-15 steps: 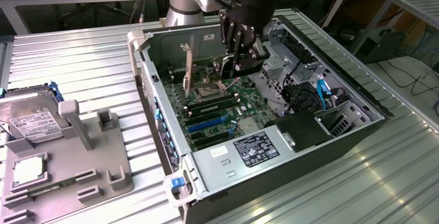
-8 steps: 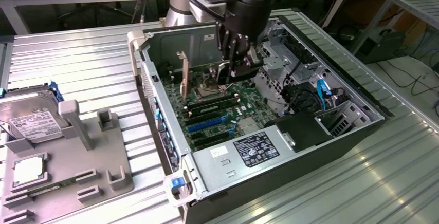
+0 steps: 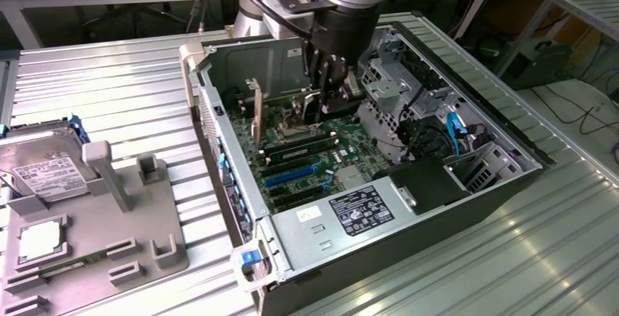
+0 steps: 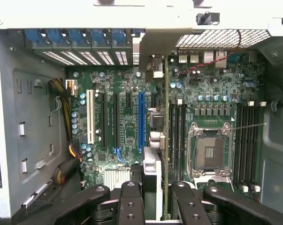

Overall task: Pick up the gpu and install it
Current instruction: 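Insert the gpu into the slot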

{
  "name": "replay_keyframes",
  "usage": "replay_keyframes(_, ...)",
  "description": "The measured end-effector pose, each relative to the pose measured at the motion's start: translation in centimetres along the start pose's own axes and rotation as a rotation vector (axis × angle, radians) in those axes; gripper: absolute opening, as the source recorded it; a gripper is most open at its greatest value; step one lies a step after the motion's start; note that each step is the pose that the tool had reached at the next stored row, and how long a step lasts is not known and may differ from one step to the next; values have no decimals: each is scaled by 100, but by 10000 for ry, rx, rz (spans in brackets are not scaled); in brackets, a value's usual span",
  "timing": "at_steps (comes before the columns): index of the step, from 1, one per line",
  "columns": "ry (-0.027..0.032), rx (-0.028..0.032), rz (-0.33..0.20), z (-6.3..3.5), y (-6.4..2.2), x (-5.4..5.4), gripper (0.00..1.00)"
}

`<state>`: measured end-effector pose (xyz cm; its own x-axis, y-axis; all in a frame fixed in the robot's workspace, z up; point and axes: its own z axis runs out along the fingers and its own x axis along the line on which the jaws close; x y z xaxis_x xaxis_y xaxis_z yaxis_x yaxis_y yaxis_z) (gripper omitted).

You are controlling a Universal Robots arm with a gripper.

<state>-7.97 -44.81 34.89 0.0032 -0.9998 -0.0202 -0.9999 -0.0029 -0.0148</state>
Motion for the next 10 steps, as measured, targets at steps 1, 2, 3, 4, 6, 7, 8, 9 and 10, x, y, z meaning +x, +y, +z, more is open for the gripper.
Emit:
replay_keyframes(1,0,0,1,10,2,0,28)
replay_keyframes(2,0,0,0,20,2,0,28)
replay_keyframes(3,1,0,0,30,4,1,28)
replay_keyframes(4,0,0,2,44,8,1,28)
replay_keyframes(6,0,0,2,71,25,1,28)
replay_keyframes(7,0,0,2,85,38,0,28)
replay_keyframes(8,1,0,2,100,50,-1,28)
replay_keyframes(9,1,0,2,112,55,-1,28)
replay_keyframes(10,0,0,2,122,55,-1,28)
